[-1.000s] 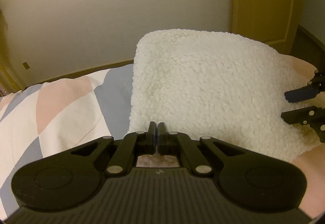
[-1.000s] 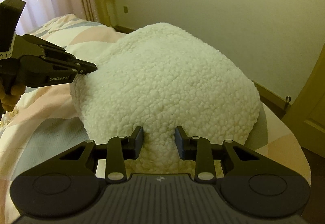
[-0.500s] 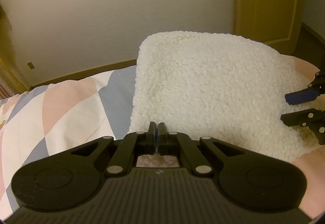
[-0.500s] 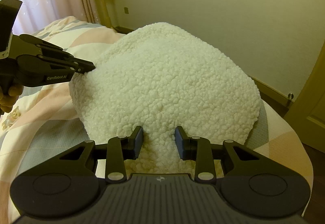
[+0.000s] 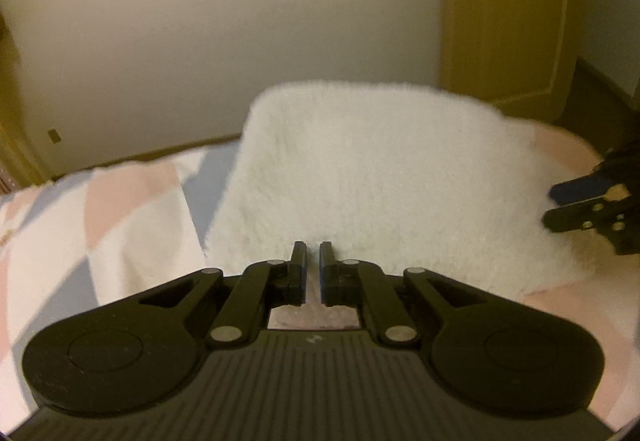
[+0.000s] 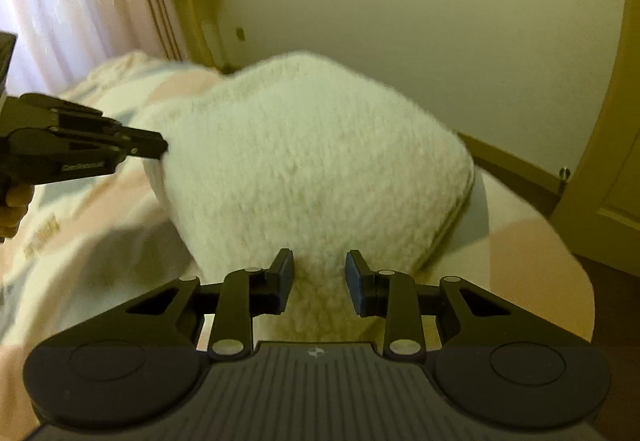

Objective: Fold clothes

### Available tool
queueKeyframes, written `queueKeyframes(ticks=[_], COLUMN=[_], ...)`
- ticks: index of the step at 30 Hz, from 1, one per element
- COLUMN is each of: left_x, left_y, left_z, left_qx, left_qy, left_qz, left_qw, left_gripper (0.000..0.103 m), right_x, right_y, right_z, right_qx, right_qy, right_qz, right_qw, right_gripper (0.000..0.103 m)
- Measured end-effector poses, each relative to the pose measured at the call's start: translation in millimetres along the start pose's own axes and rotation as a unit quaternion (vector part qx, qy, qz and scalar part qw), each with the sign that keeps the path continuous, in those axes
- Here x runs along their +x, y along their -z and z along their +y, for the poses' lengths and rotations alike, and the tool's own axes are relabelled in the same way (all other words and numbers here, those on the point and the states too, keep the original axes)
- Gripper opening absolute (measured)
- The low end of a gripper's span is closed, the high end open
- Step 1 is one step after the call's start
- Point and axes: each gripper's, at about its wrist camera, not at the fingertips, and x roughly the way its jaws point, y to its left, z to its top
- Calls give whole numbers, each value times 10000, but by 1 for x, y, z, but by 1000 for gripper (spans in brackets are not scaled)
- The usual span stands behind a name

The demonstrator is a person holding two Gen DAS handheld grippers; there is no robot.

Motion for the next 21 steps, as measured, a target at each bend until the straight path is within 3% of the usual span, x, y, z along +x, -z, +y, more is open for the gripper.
queueKeyframes(ticks=[7,12,16,19,21], left_x=[14,-7,-43,-73,-95], left_y=[10,-6,-25,-35,-38], left_z=[-9,-11,-19,-27,-35], left_qx=[-78,-301,-855,-1482,-1823], left_qy=[-76,-287,-464,-586,-637], left_qz=[76,149,414,738,904], left_qw=[9999,9990,9944,9845,9770], left_gripper=[0,1,15,34,38], right_x=[25,4,-27,-51,-68], right_y=[10,1,-13,-23,-29], right_z=[-5,-6,-8,-10,-10], right_qx=[-97,12,234,513,625], right_qy=[140,77,34,-15,-27], right_qz=[254,229,281,437,520], right_qw=[9995,9997,9993,9977,9967], right_gripper=[32,32,39,52,57])
